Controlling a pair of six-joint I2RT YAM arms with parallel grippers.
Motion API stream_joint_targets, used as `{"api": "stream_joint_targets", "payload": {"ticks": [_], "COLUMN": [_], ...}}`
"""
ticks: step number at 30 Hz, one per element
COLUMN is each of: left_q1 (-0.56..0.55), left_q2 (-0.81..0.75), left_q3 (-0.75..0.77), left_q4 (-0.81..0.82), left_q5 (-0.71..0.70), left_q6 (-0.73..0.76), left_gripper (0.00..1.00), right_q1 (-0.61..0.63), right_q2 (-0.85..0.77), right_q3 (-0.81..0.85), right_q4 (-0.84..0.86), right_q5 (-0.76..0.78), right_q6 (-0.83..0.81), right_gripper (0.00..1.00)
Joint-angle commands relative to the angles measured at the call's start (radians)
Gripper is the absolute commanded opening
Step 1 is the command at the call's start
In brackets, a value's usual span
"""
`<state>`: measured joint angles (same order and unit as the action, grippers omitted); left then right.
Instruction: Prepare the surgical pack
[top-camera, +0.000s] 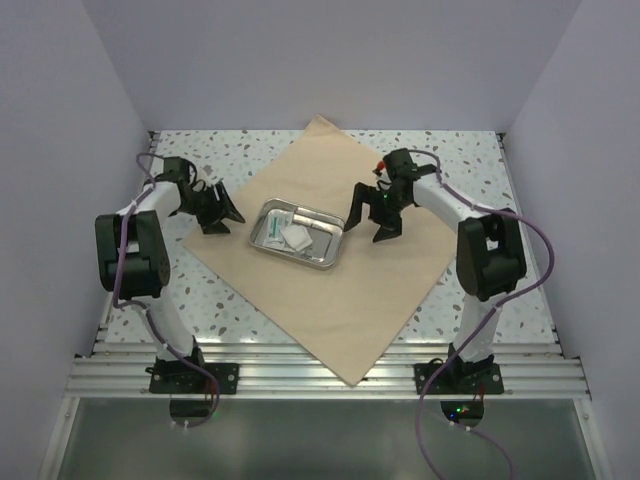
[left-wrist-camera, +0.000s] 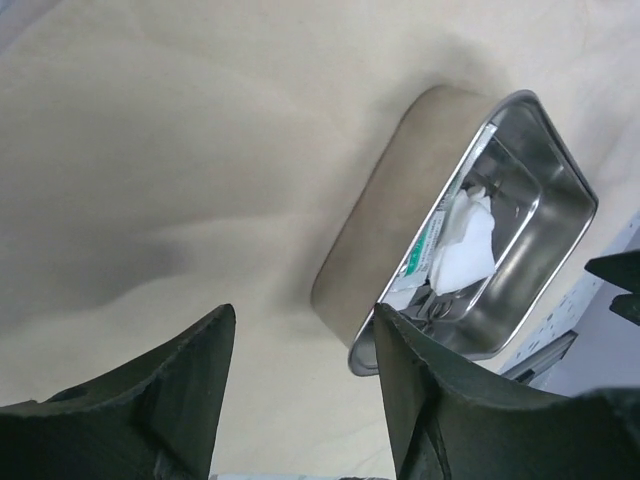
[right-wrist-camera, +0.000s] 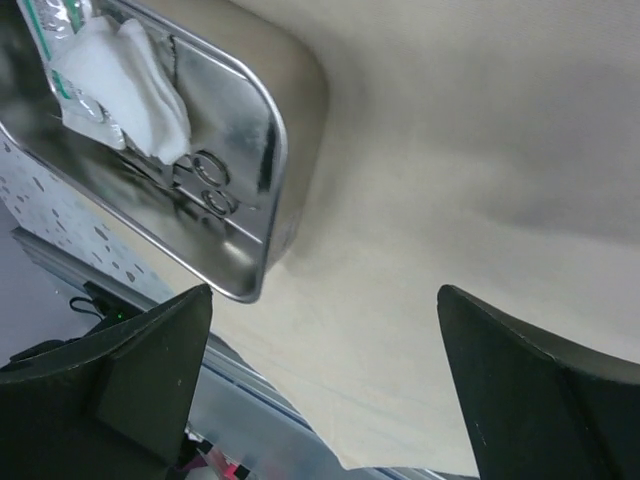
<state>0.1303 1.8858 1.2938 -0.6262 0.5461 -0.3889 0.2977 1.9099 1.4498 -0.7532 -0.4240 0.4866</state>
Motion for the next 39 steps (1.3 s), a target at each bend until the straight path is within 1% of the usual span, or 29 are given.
{"api": "stream_joint_targets", "payload": {"ticks": [1,4,5,8,10,11,15,18,22,26,29,34,37,39], "left_q1": [-0.043,-0.075,-0.083,-0.124,-0.167,-0.187,-0.236,-0.284,-0.354,-0.444,-0.492,-0.512,-0.512,-0.514], "left_q2": [0.027,0.070,0.091,0.104,0.104,0.101,0.050,0.006,-0.040,-0.037,0.001,0.065,0.093,0.104], "left_q3": [0.059,0.078,0.081,0.085,0.082,0.076,0.007,-0.036,-0.062,-0.073,-0.061,-0.011,0.022,0.045], "left_q4": [0.052,0.054,0.056,0.075,0.076,0.077,0.103,0.124,0.134,0.167,0.187,0.192,0.188,0.175], "left_q5": [0.080,0.084,0.106,0.130,0.133,0.146,0.161,0.187,0.189,0.196,0.189,0.176,0.176,0.178], "left_q6": [0.041,0.027,0.022,0.005,0.001,-0.008,-0.037,-0.065,-0.096,-0.146,-0.165,-0.173,-0.177,-0.177], "left_gripper": [0.61,0.61,0.59,0.57,0.56,0.54,0.51,0.51,0.51,0.51,0.52,0.52,0.52,0.52], "right_q1": [0.058,0.090,0.099,0.124,0.136,0.139,0.143,0.141,0.124,0.075,0.031,0.015,0.015,0.015], "right_q2": [0.054,0.103,0.119,0.166,0.188,0.196,0.209,0.210,0.206,0.209,0.215,0.262,0.303,0.313], "right_q3": [0.099,0.161,0.178,0.225,0.236,0.242,0.270,0.296,0.322,0.328,0.317,0.397,0.460,0.471], "right_q4": [0.017,0.008,0.000,-0.017,0.001,0.002,-0.020,-0.057,-0.123,-0.175,-0.181,-0.212,-0.247,-0.255], "right_q5": [-0.023,-0.009,0.004,0.024,0.014,0.013,0.027,0.053,0.091,0.097,0.053,0.034,0.027,0.022], "right_q6": [0.041,0.078,0.092,0.113,0.131,0.135,0.126,0.089,0.023,-0.032,-0.071,-0.137,-0.151,-0.151], "right_gripper": [0.99,0.99,0.99,0.99,0.99,0.99,0.99,0.99,0.99,0.99,0.99,0.99,0.99,0.99]}}
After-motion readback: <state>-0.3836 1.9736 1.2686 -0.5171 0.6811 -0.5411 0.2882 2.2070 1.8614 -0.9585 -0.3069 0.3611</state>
